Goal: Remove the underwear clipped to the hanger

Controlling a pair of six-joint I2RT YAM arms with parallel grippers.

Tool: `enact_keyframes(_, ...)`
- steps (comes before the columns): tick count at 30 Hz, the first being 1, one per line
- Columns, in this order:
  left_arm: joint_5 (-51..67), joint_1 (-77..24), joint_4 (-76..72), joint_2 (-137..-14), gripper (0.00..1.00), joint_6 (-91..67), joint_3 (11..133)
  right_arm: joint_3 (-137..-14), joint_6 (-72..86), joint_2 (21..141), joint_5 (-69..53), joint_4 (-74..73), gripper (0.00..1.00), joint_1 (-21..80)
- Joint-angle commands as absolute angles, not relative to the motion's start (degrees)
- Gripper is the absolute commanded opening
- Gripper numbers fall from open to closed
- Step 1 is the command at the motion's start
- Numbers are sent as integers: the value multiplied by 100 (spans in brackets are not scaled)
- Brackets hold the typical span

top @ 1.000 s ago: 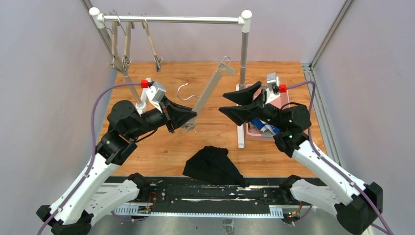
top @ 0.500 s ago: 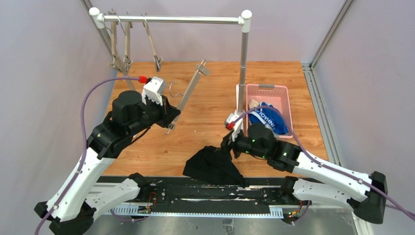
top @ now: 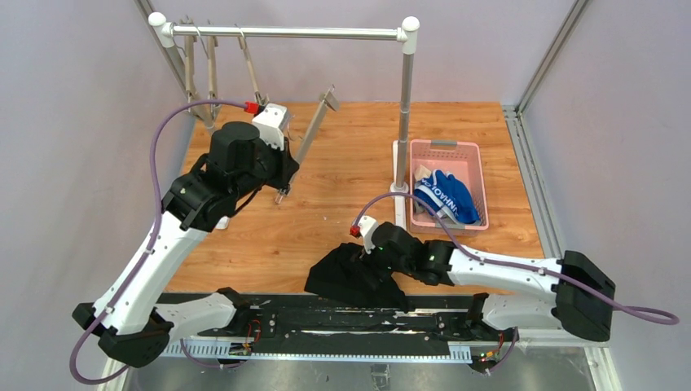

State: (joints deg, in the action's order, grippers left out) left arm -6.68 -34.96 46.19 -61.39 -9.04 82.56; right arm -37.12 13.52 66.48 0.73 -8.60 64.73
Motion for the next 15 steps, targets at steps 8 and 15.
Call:
enact_keyframes(8, -828, -3507, 4339, -6534, 0, -868, 8693, -3949, 1736, 7957, 151, -722, 72, 6565)
enact_keyframes(15, -941, -3507, 4527, -6826, 0, -790, 9233, -3950, 1942, 8323, 41, -837, 23, 6565)
